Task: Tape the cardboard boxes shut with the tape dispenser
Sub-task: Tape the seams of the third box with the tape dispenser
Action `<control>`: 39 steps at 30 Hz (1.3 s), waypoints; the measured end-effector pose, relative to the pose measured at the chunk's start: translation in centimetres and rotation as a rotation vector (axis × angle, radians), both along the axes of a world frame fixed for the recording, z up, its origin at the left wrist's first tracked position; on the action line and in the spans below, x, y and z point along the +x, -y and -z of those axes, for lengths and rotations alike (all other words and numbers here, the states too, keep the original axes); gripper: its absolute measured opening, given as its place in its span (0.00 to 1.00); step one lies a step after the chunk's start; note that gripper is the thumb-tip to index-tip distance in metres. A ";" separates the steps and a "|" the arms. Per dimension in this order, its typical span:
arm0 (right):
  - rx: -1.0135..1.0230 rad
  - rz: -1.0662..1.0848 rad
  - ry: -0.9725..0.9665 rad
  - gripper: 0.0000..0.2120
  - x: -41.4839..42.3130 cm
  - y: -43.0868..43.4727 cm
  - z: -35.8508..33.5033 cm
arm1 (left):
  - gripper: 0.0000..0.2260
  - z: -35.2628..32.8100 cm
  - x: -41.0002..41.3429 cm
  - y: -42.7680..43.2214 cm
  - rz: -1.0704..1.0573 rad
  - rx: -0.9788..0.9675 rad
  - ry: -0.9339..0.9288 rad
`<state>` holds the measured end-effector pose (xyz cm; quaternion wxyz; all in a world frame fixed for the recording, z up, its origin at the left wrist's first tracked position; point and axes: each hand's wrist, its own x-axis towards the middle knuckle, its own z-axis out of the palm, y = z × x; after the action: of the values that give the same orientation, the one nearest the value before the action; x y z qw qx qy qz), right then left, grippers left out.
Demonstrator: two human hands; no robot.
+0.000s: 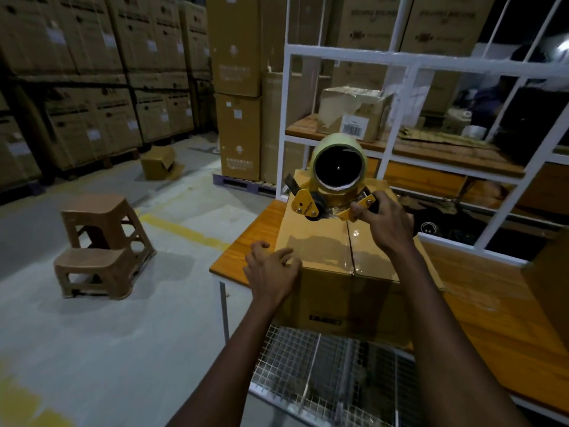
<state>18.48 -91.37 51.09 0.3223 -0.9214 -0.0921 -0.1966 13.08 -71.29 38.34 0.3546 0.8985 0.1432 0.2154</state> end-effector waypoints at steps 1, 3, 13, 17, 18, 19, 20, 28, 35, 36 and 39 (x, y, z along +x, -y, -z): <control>0.008 -0.015 0.008 0.25 -0.1 0.2 -0.7 | 0.12 -1.2 0.1 0.2 0.003 -0.130 0.112; 0.014 -0.036 0.032 0.28 0.0 0.5 -1.8 | 0.11 -4.1 0.8 1.1 0.109 -0.563 0.204; -0.012 -0.037 0.061 0.24 0.5 0.2 -2.5 | 0.28 -7.2 3.2 3.7 0.458 -1.960 -0.210; -0.017 -0.018 0.071 0.28 0.2 0.1 -2.3 | 0.16 -7.3 3.4 4.1 0.320 -2.001 -0.080; -0.014 -0.015 0.074 0.28 0.2 0.0 -2.2 | 0.12 -7.3 3.3 4.1 0.297 -2.005 -0.058; -0.011 -0.018 0.074 0.28 0.1 -0.1 -2.2 | 0.09 -7.4 3.3 4.2 0.278 -2.014 -0.042; -0.008 -0.021 0.078 0.27 0.1 -0.2 -2.1 | 0.06 -7.5 3.1 4.2 0.259 -2.026 -0.032; 0.112 0.012 0.119 0.25 0.0 0.0 -0.3 | 0.07 -7.4 2.5 2.4 0.152 -1.834 0.045; 0.072 -0.030 0.091 0.26 0.4 0.8 -0.8 | 0.04 -4.1 1.0 -1.0 0.004 -1.510 0.098; 0.077 -0.042 0.073 0.26 0.2 0.8 -0.1 | 0.05 -3.9 0.9 -1.6 0.010 -1.470 0.099; 0.057 -0.045 0.008 0.25 0.0 0.8 2.4 | 0.06 -3.2 0.8 -3.3 0.010 -1.314 0.074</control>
<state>18.45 -92.21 48.71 0.3523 -0.9088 -0.1082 -0.1955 13.91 -67.95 41.50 0.8351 0.4876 0.2286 0.1123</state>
